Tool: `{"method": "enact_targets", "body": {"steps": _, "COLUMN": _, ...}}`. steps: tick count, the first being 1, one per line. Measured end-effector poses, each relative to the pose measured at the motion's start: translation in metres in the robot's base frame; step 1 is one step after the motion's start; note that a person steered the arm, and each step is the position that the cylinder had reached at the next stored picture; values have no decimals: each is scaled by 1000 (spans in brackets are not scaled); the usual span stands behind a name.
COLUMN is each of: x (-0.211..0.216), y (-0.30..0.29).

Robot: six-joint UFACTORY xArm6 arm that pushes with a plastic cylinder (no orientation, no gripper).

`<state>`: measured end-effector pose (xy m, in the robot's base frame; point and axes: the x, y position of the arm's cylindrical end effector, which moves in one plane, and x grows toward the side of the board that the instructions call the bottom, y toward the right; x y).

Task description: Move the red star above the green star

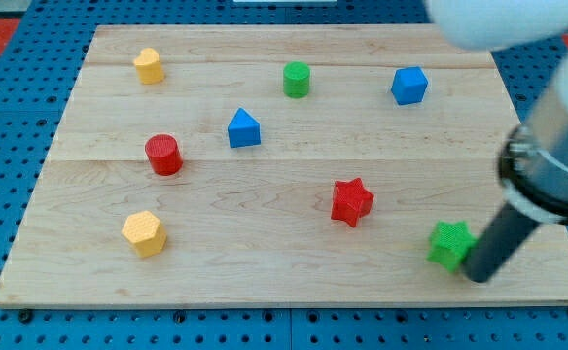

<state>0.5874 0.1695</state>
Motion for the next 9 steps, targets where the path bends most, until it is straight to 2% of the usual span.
{"method": "enact_targets", "body": {"steps": 1, "x": -7, "y": -6}}
{"method": "enact_targets", "body": {"steps": 2, "x": 14, "y": -80}}
{"method": "enact_targets", "body": {"steps": 3, "x": -21, "y": -111}}
{"method": "enact_targets", "body": {"steps": 4, "x": -55, "y": -100}}
{"method": "enact_targets", "body": {"steps": 5, "x": -70, "y": -149}}
{"method": "enact_targets", "body": {"steps": 6, "x": -83, "y": -138}}
{"method": "enact_targets", "body": {"steps": 7, "x": -84, "y": -77}}
{"method": "enact_targets", "body": {"steps": 9, "x": -92, "y": -40}}
